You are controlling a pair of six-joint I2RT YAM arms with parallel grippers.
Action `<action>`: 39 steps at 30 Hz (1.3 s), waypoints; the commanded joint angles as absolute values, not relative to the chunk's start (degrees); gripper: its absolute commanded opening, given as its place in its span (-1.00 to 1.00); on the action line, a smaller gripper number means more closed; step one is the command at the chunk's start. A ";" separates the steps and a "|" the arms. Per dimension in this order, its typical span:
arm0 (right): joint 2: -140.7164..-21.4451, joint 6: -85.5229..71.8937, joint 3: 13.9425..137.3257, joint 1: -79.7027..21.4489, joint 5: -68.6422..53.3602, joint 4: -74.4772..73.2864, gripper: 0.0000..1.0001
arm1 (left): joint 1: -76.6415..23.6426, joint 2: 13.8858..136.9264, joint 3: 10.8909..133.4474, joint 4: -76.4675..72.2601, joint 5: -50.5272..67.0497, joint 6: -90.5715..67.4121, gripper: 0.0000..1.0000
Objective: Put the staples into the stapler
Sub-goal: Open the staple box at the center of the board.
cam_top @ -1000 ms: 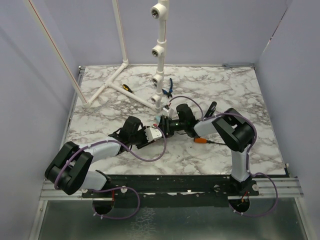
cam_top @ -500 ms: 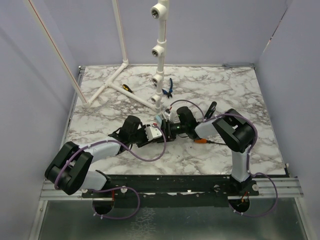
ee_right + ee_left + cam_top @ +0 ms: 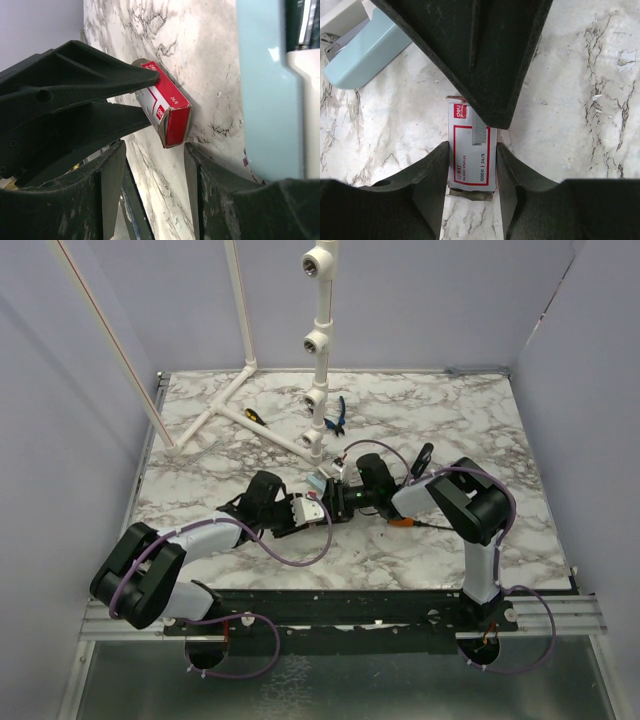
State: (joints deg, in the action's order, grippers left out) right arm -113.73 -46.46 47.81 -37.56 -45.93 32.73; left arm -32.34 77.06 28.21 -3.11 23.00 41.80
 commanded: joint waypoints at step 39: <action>-119.62 -55.26 47.36 -38.40 -48.30 41.57 0.06 | -32.43 83.30 33.37 1.84 28.30 42.08 -0.18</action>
